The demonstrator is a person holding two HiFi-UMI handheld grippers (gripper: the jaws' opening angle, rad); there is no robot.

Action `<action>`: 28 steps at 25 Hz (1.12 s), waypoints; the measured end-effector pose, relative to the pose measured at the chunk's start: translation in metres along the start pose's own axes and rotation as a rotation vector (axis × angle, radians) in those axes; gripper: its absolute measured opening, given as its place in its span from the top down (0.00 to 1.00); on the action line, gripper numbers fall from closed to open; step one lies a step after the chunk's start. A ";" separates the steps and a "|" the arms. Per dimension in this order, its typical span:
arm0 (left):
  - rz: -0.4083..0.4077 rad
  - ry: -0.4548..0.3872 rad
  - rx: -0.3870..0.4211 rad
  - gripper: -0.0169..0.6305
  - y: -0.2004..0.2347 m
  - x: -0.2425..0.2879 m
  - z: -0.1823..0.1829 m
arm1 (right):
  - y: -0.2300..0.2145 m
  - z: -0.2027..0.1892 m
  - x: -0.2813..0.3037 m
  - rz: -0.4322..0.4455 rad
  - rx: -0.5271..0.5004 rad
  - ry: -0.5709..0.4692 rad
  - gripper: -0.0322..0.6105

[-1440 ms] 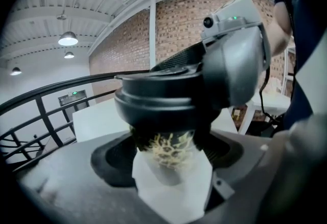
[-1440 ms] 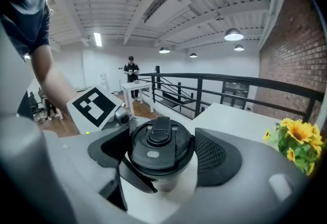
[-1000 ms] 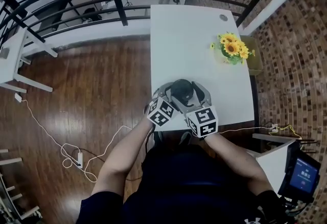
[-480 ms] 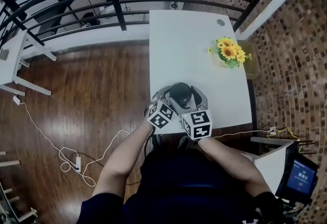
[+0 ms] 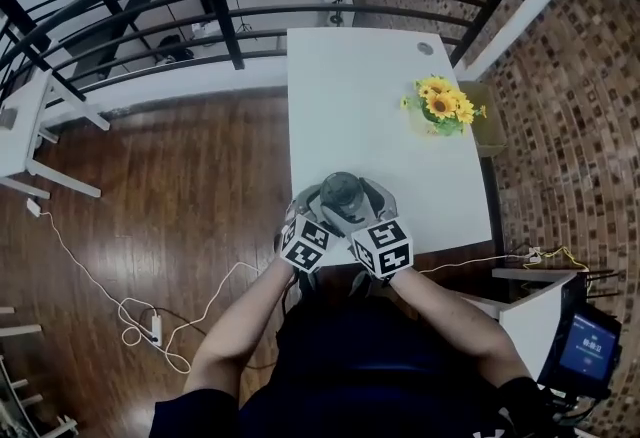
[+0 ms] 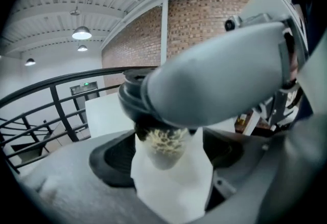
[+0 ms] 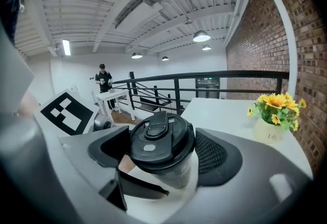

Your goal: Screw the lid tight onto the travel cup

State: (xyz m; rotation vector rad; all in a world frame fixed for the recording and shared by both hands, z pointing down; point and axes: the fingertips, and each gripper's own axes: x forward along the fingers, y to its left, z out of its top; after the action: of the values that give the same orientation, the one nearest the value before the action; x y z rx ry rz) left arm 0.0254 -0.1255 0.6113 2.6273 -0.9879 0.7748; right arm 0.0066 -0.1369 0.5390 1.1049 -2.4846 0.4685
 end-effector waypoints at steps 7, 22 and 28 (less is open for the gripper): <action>0.032 0.005 -0.055 0.35 -0.010 -0.022 -0.023 | 0.008 0.004 -0.004 0.052 -0.087 -0.012 0.31; 0.053 -0.175 -0.307 0.42 -0.013 -0.102 0.012 | -0.064 0.062 -0.132 -0.084 0.222 -0.298 0.39; -0.001 -0.238 -0.289 0.44 -0.033 -0.114 0.042 | -0.062 0.061 -0.156 -0.083 0.307 -0.330 0.92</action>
State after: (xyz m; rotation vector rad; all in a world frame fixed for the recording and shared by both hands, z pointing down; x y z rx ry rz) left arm -0.0079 -0.0547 0.5124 2.5020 -1.0671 0.2938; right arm 0.1376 -0.1048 0.4221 1.5062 -2.6935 0.7107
